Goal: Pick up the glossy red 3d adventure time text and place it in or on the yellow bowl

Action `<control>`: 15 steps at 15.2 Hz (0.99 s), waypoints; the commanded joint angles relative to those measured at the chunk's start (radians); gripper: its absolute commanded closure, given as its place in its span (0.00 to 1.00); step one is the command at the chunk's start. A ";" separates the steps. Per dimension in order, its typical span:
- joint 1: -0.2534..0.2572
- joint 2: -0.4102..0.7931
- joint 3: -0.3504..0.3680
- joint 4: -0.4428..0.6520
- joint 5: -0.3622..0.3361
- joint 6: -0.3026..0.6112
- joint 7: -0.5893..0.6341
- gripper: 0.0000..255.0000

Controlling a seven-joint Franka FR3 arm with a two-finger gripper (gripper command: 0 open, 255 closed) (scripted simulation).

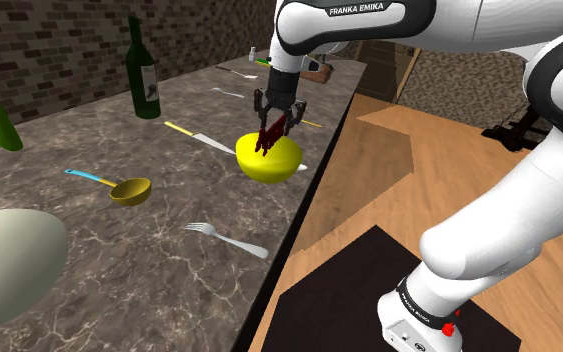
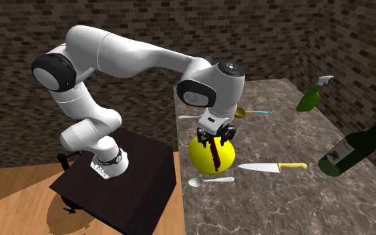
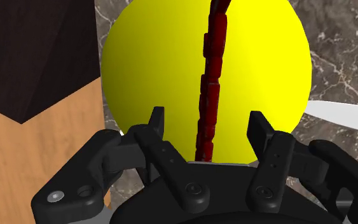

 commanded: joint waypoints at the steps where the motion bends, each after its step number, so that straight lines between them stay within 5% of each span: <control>1: 0.000 0.000 0.000 0.000 0.000 0.000 0.000 0.00; 4: 0.000 0.000 0.000 0.000 0.000 0.000 0.000 0.00; 8: -0.003 0.002 -0.004 0.129 -0.003 -0.127 0.002 0.00; 15: -0.003 0.002 -0.004 0.129 -0.003 -0.127 0.002 0.00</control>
